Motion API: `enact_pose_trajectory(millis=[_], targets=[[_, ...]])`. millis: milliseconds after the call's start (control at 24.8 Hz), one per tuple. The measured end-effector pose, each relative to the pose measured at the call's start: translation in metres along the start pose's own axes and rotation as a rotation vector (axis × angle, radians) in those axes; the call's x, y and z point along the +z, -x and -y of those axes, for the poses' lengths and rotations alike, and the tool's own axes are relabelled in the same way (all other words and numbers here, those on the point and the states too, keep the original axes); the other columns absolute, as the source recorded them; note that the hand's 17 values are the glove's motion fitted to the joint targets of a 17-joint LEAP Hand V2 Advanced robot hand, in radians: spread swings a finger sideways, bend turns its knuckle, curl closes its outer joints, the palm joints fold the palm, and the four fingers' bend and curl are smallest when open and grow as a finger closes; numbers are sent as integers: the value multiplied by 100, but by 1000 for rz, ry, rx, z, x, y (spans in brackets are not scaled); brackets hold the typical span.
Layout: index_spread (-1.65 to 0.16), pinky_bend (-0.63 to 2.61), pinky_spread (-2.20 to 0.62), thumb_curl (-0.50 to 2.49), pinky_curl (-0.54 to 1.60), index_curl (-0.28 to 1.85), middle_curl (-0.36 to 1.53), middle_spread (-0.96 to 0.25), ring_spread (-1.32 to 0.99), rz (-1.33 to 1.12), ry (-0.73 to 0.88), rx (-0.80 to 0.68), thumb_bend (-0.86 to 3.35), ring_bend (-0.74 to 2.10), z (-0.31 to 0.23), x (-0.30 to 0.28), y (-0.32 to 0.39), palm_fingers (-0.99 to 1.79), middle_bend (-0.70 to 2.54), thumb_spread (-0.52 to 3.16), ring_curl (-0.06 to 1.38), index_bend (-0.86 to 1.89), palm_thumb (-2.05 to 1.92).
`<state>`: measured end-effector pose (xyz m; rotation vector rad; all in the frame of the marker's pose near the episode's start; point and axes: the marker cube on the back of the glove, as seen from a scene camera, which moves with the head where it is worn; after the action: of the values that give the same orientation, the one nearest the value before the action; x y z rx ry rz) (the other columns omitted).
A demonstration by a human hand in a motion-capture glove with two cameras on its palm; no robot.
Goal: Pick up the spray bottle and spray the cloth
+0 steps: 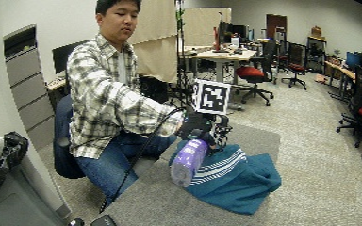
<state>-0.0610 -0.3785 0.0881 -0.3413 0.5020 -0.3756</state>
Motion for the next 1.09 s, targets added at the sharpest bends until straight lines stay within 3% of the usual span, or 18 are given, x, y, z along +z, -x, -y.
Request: enact_pose_trajectory(millis=[283,1090], targets=[[-30,48,-18,80,37,59,51,-16,-23,58,-39,0,-3,57,1,-5,5,128,53,7,47,18,105],[-30,48,-18,81,37,59,51,-16,-23,691,-471,32,-3,57,-14,-79,3,128,53,7,47,18,105]])
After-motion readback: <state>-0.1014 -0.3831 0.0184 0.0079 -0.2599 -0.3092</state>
